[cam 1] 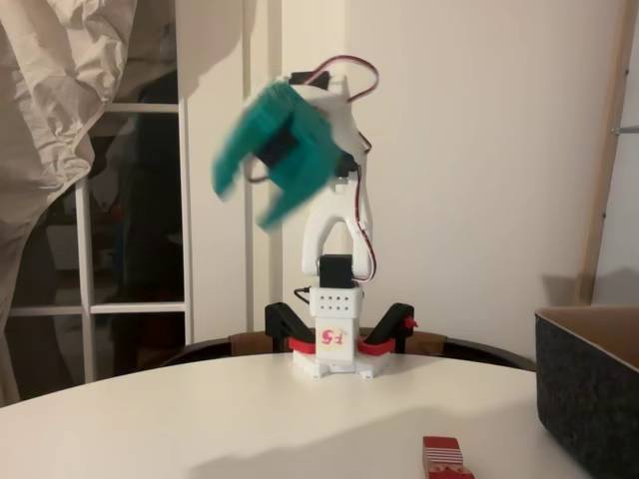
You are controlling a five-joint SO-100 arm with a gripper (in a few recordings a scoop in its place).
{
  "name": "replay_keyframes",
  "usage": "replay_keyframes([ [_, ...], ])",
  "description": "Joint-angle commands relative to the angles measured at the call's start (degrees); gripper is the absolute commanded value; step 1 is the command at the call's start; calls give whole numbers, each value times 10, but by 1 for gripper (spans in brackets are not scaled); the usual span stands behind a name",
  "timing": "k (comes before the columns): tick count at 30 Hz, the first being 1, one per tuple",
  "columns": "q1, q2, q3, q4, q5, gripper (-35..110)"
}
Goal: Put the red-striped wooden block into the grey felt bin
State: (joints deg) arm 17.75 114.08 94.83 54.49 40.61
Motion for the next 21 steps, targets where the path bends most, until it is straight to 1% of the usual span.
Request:
replay_keyframes([
  [1, -33, 10, -20, 125, -138, 15],
  [4, -62, 10, -22, 213, -207, 17],
  [8, -114, 7, -21, 329, -320, 23],
  [13, -171, 2, -21, 440, -435, 24],
  [16, -199, -7, -21, 475, -483, 25],
  [21, -249, -50, -25, 478, -566, 27],
])
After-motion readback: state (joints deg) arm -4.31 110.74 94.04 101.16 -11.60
